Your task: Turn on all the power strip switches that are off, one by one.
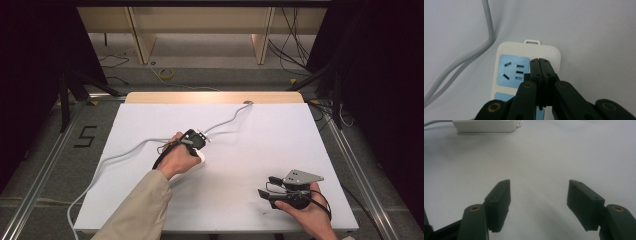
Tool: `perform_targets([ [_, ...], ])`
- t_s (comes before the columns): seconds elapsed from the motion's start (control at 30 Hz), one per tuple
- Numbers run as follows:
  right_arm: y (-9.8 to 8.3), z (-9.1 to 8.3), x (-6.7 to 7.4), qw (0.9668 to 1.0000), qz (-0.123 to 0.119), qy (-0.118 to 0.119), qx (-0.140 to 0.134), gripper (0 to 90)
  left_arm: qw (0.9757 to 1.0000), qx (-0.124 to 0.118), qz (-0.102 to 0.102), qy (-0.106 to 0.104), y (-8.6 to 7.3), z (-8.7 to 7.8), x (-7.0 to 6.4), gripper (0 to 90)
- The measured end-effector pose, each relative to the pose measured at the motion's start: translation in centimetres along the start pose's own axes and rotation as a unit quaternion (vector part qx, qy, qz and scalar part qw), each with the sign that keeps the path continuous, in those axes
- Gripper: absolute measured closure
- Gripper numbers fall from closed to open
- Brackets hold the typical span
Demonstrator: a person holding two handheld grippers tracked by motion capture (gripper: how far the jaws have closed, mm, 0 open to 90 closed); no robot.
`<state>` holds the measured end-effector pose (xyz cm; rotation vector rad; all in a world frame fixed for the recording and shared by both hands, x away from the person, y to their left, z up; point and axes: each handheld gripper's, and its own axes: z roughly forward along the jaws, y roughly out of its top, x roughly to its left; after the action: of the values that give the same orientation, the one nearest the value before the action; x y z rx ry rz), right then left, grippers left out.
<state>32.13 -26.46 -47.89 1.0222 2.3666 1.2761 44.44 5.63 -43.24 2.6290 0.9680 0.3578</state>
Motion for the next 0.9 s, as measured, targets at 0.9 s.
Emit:
perform_targets([
  [0.9,-0.03,-0.12,0.02,1.0,0.001,0.0,-0.001,36.4,0.9999,0.007,0.008,0.004,0.4,0.44,-0.36,90.0],
])
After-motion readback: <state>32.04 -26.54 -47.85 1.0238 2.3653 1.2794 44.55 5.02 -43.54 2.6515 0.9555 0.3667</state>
